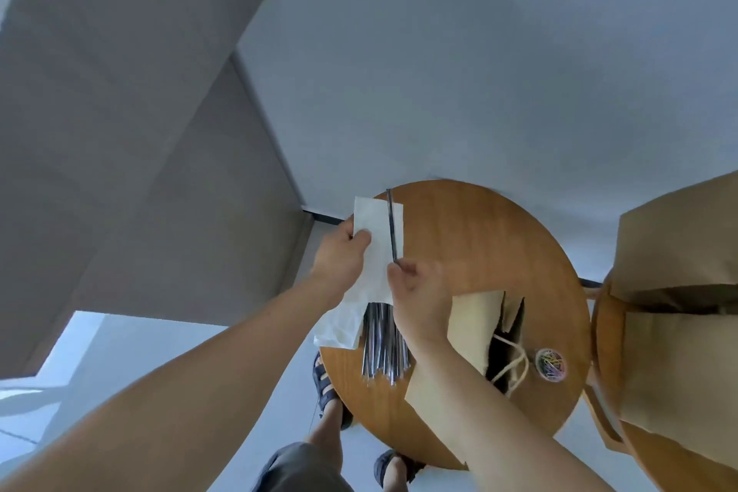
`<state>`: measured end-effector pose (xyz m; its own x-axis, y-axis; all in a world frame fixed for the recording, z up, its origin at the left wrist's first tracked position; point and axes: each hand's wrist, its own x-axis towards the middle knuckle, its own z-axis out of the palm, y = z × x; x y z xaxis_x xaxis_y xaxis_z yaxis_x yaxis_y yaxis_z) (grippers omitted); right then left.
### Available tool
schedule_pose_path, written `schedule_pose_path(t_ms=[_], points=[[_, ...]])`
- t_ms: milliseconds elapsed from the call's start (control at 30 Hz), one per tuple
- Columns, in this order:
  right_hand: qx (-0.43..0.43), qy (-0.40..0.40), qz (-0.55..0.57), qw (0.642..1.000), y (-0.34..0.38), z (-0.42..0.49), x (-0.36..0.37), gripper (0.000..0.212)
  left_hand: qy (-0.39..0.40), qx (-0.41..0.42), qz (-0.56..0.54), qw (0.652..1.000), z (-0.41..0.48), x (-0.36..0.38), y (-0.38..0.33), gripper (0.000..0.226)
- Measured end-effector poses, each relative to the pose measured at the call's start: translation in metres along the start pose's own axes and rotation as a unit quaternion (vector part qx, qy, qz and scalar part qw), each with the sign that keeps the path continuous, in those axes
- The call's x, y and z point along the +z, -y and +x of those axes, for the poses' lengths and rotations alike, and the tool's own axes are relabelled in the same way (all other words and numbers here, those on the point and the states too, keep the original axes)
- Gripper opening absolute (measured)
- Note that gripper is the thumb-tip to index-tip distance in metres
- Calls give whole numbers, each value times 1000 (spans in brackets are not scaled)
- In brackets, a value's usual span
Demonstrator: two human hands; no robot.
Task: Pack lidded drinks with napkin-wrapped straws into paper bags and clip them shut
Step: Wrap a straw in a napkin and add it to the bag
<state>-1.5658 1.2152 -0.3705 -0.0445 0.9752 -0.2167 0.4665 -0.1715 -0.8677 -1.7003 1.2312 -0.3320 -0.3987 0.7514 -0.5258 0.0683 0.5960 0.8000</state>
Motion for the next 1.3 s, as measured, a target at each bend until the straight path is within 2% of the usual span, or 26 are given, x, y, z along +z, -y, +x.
schedule_pose_path(t_ms=[67,167,300,433,533,567,633,733,833,933,1000,1067,1100,1133,1200,1267,1300], points=[[-16,4,22,1000,14,-2,-17,8,-7,24,-21,999,-13,3,-17,23],[-36,22,44,998,30,-6,-38,11,8,61,-60,996,-35,11,-37,19],[-88,23,9,996,46,-10,-66,9,62,103,-104,987,-65,21,-57,9],[-115,35,14,993,55,-18,-105,12,70,132,-114,982,-95,30,-73,6],[-95,-7,66,993,58,-19,-146,42,112,137,-157,972,-115,38,-89,7],[-82,4,95,992,60,-19,-160,51,139,135,-172,966,-122,41,-92,8],[-71,79,161,981,63,-23,-185,55,191,133,-179,956,-134,48,-97,9],[-72,164,176,968,59,-32,-207,45,233,135,-170,948,-143,64,-97,17],[-69,151,143,976,48,-37,-213,22,255,125,-157,946,-148,77,-93,22],[-63,129,147,979,40,-37,-215,17,262,125,-146,946,-146,81,-89,22],[-43,58,140,987,36,-33,-217,17,235,131,-100,958,-138,80,-81,28],[-11,-20,149,989,30,-25,-219,14,163,139,39,976,-124,73,-65,32],[2,-46,160,986,28,-22,-218,15,133,135,133,973,-118,67,-53,34],[12,-63,168,984,26,-20,-217,16,130,125,235,955,-111,61,-40,36],[28,-71,159,984,23,-16,-208,13,209,94,419,879,-104,54,-8,42],[45,-59,124,990,21,-16,-194,7,311,61,494,810,-108,57,19,67],[52,-50,105,992,19,-17,-186,7,349,49,492,796,-111,62,27,77]])
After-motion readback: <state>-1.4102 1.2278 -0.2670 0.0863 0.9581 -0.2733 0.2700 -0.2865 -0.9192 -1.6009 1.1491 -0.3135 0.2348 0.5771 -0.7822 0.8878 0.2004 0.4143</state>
